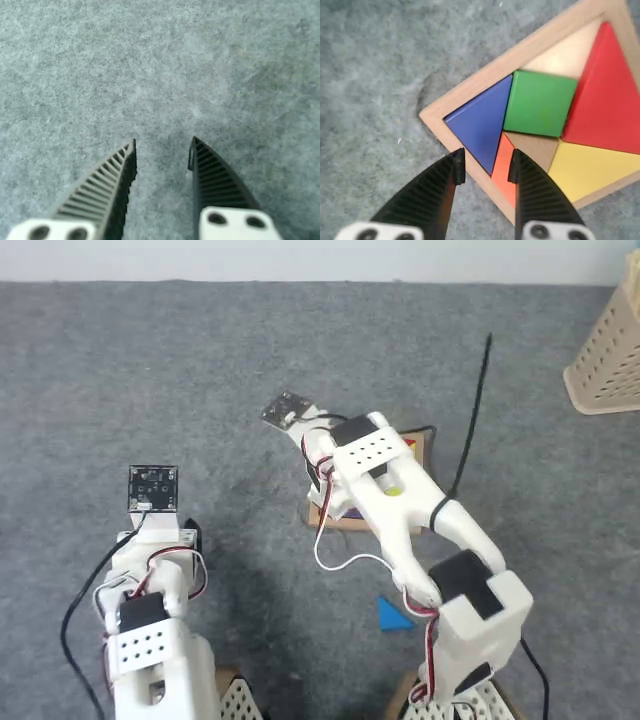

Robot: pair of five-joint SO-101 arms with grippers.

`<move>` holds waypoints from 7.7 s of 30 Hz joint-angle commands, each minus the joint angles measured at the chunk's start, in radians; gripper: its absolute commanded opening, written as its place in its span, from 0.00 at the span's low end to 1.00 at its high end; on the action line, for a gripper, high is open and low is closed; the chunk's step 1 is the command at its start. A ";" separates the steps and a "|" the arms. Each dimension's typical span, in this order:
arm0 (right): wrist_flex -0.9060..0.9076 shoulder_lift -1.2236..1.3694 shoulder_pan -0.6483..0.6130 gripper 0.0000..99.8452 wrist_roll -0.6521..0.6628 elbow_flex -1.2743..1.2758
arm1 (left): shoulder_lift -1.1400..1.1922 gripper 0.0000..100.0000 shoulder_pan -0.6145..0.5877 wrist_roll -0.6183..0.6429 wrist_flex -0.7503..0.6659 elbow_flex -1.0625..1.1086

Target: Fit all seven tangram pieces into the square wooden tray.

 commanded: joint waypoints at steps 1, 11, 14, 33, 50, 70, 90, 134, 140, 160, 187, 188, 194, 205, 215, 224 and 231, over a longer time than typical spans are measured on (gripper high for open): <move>0.008 -0.076 0.010 0.15 -0.012 -0.031 | -0.020 0.17 -0.005 -0.006 -0.026 -0.004; 0.061 -0.229 0.180 0.04 -0.072 0.052 | -0.020 0.17 -0.005 -0.006 -0.026 -0.004; 0.111 -0.338 0.189 0.02 0.025 0.178 | -0.020 0.17 -0.005 -0.006 -0.026 -0.004; 0.116 -0.901 0.025 0.01 0.256 0.895 | -0.020 0.17 -0.005 -0.006 -0.026 -0.004; 0.035 -0.889 -0.147 0.19 0.236 0.987 | -0.020 0.17 -0.005 -0.006 -0.026 -0.004; -0.107 -0.484 0.105 0.19 0.000 0.772 | -0.020 0.17 -0.005 -0.006 -0.026 -0.004; -0.097 -0.596 0.127 0.15 -0.207 0.735 | -0.020 0.17 -0.005 -0.006 -0.026 -0.004; -0.171 -0.564 0.007 0.21 -0.388 0.830 | -0.020 0.17 -0.005 -0.006 -0.026 -0.004; -0.179 -0.565 0.036 0.21 -0.393 0.829 | -0.020 0.17 -0.005 -0.006 -0.026 -0.004; -0.222 -0.564 -0.054 0.21 -0.394 0.833 | -0.020 0.17 -0.005 -0.006 -0.026 -0.004; -0.127 -0.565 0.107 0.21 -0.295 0.821 | -0.020 0.17 -0.005 -0.006 -0.026 -0.004; -0.145 -0.565 0.105 0.21 -0.295 0.832 | -0.020 0.17 -0.005 -0.006 -0.026 -0.004; -0.182 -0.567 0.102 0.21 -0.290 0.861 | -0.020 0.17 -0.005 -0.006 -0.026 -0.004; -0.191 -0.565 0.102 0.21 -0.293 0.865 | -0.020 0.17 -0.005 -0.006 -0.026 -0.004; -0.213 -0.575 0.031 0.21 -0.298 0.865 | -0.020 0.17 -0.005 -0.006 -0.026 -0.004; -0.237 -0.565 0.015 0.21 -0.376 0.865 | -0.020 0.17 -0.005 -0.006 -0.026 -0.004; -0.239 -0.564 0.019 0.21 -0.373 0.884 | -0.020 0.17 -0.005 -0.006 -0.026 -0.004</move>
